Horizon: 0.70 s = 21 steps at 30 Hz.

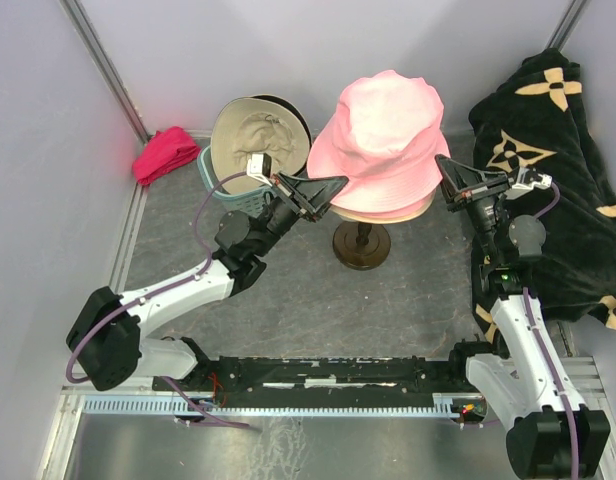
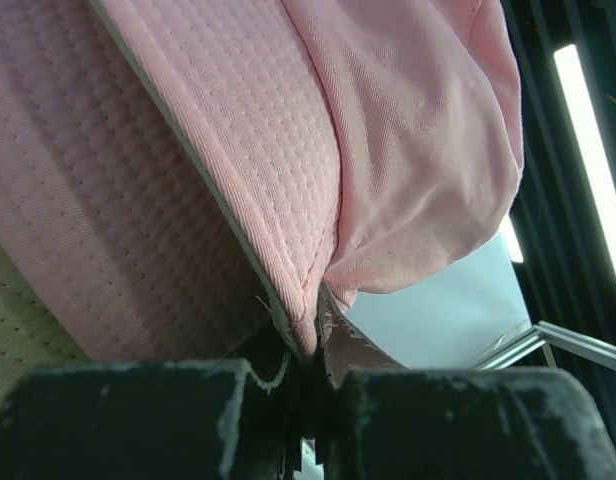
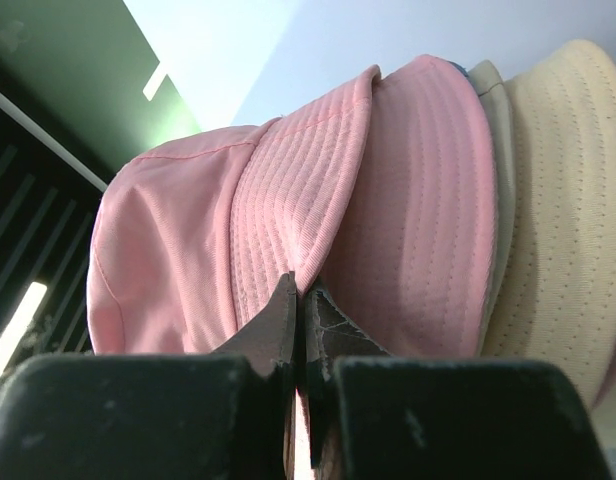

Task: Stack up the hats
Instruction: Stack the hat on the hat.

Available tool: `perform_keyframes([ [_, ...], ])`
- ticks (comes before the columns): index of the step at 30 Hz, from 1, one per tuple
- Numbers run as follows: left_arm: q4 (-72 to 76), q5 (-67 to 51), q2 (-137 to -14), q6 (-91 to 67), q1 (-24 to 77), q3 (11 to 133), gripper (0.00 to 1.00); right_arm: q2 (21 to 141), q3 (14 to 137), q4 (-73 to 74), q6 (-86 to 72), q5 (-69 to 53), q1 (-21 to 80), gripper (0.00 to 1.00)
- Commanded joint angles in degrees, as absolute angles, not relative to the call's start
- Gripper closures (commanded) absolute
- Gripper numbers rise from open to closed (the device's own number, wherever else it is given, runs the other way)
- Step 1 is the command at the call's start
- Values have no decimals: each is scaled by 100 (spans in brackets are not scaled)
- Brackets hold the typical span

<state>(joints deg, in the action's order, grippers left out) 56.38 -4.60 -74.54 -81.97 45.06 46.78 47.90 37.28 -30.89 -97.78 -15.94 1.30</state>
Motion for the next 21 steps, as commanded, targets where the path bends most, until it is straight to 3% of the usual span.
perform_keyframes([
  [1,5480,-370,-7270,-8086,4376,4470,97,4823,3543,-2619,-9454,-1308,-56,98],
  [11,5353,-456,-7251,-7894,4242,4787,61,4901,3919,-2540,-9357,-1389,-91,92],
  [15,5361,-436,-7241,-7926,4184,4790,54,4948,4076,-2512,-9283,-1453,-95,87],
  [21,5278,-380,-7081,-7843,4104,4800,45,4947,4117,-2559,-9264,-1460,-94,72],
])
